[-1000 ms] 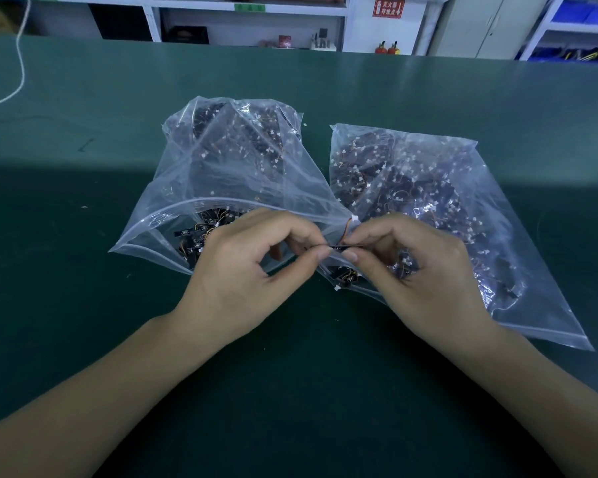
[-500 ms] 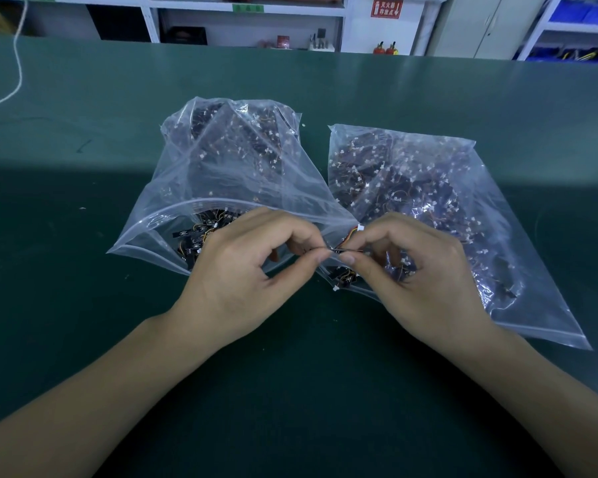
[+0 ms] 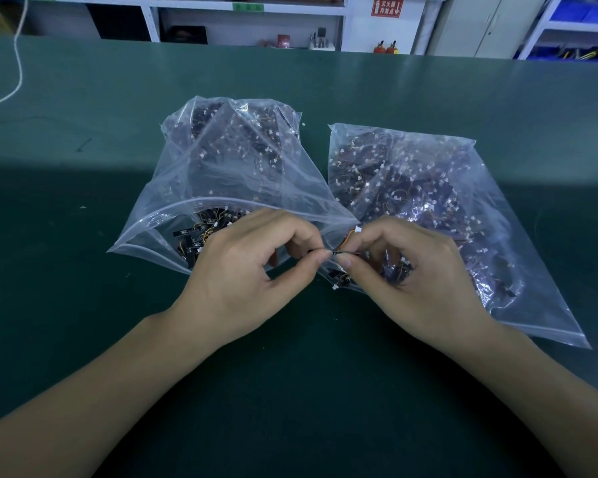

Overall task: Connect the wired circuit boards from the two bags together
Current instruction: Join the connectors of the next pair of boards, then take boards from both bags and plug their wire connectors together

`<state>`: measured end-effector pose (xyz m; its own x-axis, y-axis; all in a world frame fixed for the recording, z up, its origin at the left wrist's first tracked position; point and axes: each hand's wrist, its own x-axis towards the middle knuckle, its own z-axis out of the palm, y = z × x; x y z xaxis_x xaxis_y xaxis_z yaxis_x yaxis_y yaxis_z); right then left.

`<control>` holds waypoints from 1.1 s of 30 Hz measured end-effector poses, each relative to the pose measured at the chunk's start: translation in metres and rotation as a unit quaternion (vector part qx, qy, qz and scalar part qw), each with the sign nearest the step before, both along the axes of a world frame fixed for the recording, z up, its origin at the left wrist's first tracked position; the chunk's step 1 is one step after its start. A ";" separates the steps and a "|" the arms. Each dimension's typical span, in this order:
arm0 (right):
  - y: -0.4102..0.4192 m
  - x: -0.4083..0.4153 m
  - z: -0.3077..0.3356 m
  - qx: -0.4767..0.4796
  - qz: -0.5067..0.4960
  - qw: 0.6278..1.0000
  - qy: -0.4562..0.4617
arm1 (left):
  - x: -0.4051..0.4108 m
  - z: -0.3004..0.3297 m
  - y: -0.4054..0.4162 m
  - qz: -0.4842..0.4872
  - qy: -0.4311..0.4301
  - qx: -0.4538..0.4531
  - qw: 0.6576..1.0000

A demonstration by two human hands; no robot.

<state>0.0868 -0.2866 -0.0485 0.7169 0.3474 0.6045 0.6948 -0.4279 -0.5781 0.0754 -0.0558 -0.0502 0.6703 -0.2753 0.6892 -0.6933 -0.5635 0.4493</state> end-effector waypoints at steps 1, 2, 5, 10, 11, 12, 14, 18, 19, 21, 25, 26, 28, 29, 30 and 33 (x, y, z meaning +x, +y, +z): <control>0.000 0.000 0.000 -0.004 0.002 1.000 0.002 | 0.000 0.000 0.000 -0.001 0.002 -0.001 1.000; -0.001 0.001 0.000 -0.010 0.004 1.000 0.004 | 0.000 0.000 0.000 -0.003 0.003 0.000 1.000; -0.003 0.003 0.001 -0.020 0.003 1.000 -0.001 | 0.000 -0.001 0.000 -0.010 0.001 0.002 1.000; -0.006 0.003 0.002 -0.082 -0.021 0.996 -0.009 | 0.003 0.002 0.003 0.000 -0.022 -0.018 1.000; -0.007 0.003 0.003 -0.102 -0.029 0.994 -0.008 | 0.003 0.003 0.005 0.002 -0.024 -0.021 0.999; -0.008 0.003 0.003 -0.111 -0.037 0.993 -0.004 | 0.002 0.004 0.006 0.001 -0.023 -0.023 0.999; -0.010 0.004 0.003 -0.101 -0.048 0.994 0.003 | 0.002 0.005 0.008 -0.006 -0.019 -0.018 1.000; -0.011 0.006 0.001 -0.064 -0.056 0.996 -0.022 | 0.002 0.005 0.007 -0.008 -0.046 0.045 0.998; -0.010 0.006 0.000 -0.054 -0.056 0.996 -0.033 | 0.002 0.006 0.007 -0.007 -0.057 0.067 0.996; -0.010 0.005 -0.001 -0.036 -0.057 0.997 -0.048 | 0.002 0.005 0.006 -0.005 -0.079 0.110 0.991; -0.008 0.003 -0.001 -0.015 -0.054 0.997 -0.051 | 0.001 0.002 -0.001 0.032 -0.146 0.187 0.971; -0.007 0.003 0.000 -0.013 -0.051 0.997 -0.054 | 0.001 0.002 -0.003 0.045 -0.161 0.197 0.966; -0.006 0.002 0.000 -0.012 -0.042 0.997 -0.059 | 0.001 0.002 -0.006 0.062 -0.173 0.215 0.959; -0.006 0.001 0.001 -0.010 -0.038 0.997 -0.059 | 0.000 0.002 -0.007 0.064 -0.169 0.223 0.958; -0.005 0.001 0.001 -0.008 -0.034 0.998 -0.056 | 0.000 0.003 -0.009 0.063 -0.162 0.232 0.957; -0.004 0.000 0.001 -0.005 -0.022 0.998 -0.057 | -0.003 0.003 -0.013 0.055 -0.130 0.265 0.954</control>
<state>0.0871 -0.2909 -0.0472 0.6578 0.3239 0.6799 0.7366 -0.4647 -0.4913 0.0721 -0.0684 -0.0475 0.5408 -0.5698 0.6188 -0.6664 -0.7391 -0.0981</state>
